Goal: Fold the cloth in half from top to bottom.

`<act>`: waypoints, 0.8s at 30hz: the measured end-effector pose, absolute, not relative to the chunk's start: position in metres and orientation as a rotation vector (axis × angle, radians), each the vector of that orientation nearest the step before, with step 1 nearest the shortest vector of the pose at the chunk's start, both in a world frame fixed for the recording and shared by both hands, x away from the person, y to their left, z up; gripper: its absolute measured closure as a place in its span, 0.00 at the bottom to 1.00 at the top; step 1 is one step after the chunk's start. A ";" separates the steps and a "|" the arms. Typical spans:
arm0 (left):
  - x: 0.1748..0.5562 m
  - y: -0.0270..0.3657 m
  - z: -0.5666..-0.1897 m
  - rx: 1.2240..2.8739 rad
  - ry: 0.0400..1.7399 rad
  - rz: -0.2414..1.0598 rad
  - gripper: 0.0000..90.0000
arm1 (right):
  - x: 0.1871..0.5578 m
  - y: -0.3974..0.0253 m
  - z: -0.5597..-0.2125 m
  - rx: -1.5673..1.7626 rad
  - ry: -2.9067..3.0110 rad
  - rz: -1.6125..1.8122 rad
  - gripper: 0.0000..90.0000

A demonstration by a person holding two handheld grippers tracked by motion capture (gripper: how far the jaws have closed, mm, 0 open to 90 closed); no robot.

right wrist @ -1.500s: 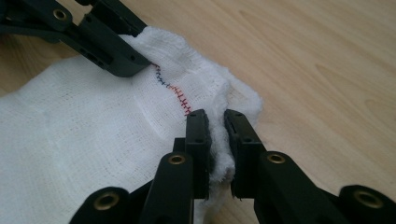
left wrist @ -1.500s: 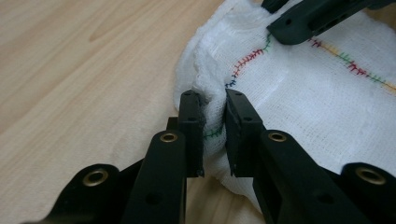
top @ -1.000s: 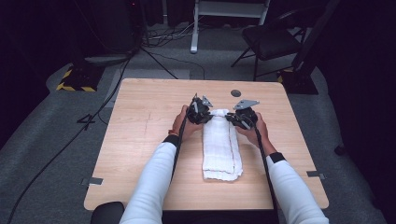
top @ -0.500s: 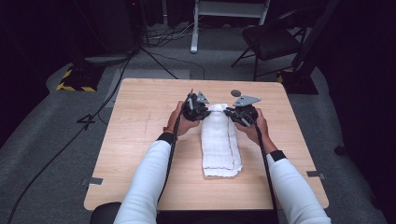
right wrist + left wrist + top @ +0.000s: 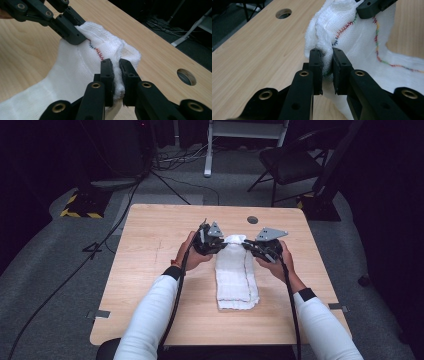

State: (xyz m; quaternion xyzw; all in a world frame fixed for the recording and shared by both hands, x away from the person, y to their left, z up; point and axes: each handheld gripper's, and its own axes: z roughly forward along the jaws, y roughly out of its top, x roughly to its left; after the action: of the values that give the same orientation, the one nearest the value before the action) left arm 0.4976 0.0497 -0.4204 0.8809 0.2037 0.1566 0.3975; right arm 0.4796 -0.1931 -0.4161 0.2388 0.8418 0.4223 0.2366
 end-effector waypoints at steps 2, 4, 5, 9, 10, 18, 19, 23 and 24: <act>0.493 0.049 -0.421 2.228 0.497 0.392 0.89 | 0.475 -0.195 -0.417 0.643 2.316 1.171 0.91; 0.487 0.048 -0.421 2.230 0.474 0.389 0.88 | 0.469 -0.199 -0.418 0.637 2.327 1.178 0.91; 0.484 0.048 -0.421 2.229 0.465 0.385 0.88 | 0.466 -0.200 -0.419 0.630 2.331 1.182 0.91; 0.474 0.047 -0.421 2.231 0.431 0.372 0.88 | 0.455 -0.205 -0.422 0.608 2.350 1.190 0.91; 0.472 0.048 -0.421 2.232 0.424 0.369 0.88 | 0.452 -0.206 -0.422 0.600 2.352 1.195 0.91; 0.447 0.052 -0.423 2.244 0.350 0.337 0.88 | 0.431 -0.210 -0.423 0.537 2.387 1.237 0.91; 0.444 0.052 -0.424 2.241 0.350 0.329 0.88 | 0.428 -0.211 -0.423 0.528 2.390 1.236 0.91; 0.431 0.055 -0.428 2.238 0.319 0.301 0.87 | 0.417 -0.213 -0.424 0.485 2.424 1.248 0.91; 0.427 0.056 -0.430 2.235 0.315 0.288 0.87 | 0.414 -0.213 -0.425 0.478 2.432 1.250 0.91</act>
State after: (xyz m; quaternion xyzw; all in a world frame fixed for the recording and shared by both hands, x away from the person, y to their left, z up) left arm 0.4274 0.0561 -0.4301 0.8915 0.1256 0.1148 0.4198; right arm 0.4135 -0.2132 -0.4248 0.1693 0.8615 0.4428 0.1817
